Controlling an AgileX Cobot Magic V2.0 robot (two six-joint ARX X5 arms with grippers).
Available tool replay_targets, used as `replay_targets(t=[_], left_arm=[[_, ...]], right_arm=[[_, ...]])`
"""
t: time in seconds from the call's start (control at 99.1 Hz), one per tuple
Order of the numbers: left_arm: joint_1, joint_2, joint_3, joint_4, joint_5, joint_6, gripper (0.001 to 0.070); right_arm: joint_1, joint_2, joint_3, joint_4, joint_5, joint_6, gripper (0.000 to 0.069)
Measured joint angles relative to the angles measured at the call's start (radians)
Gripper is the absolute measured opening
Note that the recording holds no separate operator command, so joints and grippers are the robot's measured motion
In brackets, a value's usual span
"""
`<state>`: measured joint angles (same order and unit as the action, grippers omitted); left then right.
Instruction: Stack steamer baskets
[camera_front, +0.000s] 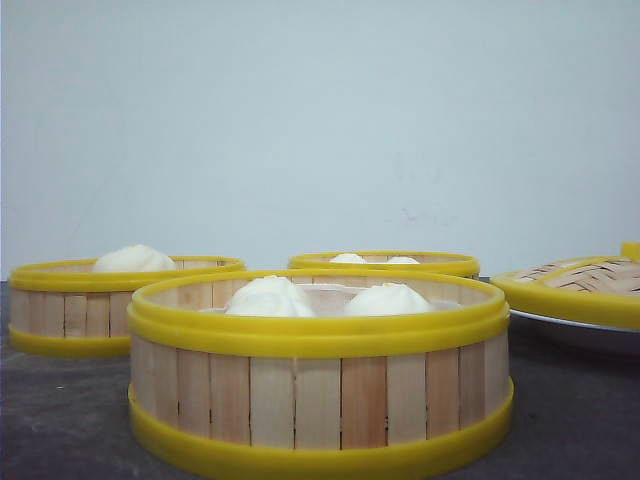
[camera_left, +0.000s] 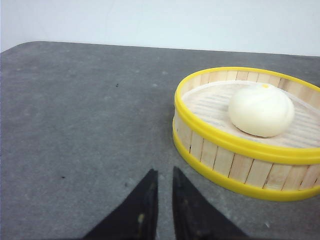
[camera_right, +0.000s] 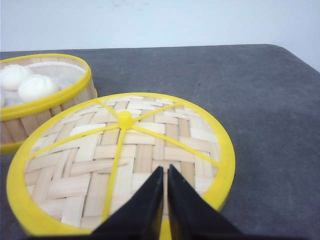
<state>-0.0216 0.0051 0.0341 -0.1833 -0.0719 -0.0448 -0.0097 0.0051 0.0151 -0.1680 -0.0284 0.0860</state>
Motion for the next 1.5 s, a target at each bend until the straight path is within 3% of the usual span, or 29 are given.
replay_targets(t=[0.464, 0.787, 0.979, 1.16, 1.503], left_arm=[[0.0, 0.0, 0.0, 0.0, 0.0, 0.0, 0.0025], [0.0, 0.0, 0.0, -0.001, 0.048, -0.002, 0.0025], [0.0, 0.0, 0.0, 0.009, 0.048, -0.106, 0.0025], [0.0, 0.0, 0.002, 0.023, 0.048, -0.17, 0.0025], [0.0, 0.143, 0.225, 0.027, 0.045, -0.246, 0.0025]], right_arm=[[0.0, 0.0, 0.0, 0.0, -0.002, 0.002, 0.0009], [0.0, 0.0, 0.0, 0.014, -0.058, 0.125, 0.0009], [0.0, 0.0, 0.0, 0.087, -0.057, 0.216, 0.0009], [0.0, 0.005, 0.025, -0.003, -0.051, 0.309, 0.0009], [0.0, 0.232, 0.351, -0.094, -0.068, 0.329, 0.0009]])
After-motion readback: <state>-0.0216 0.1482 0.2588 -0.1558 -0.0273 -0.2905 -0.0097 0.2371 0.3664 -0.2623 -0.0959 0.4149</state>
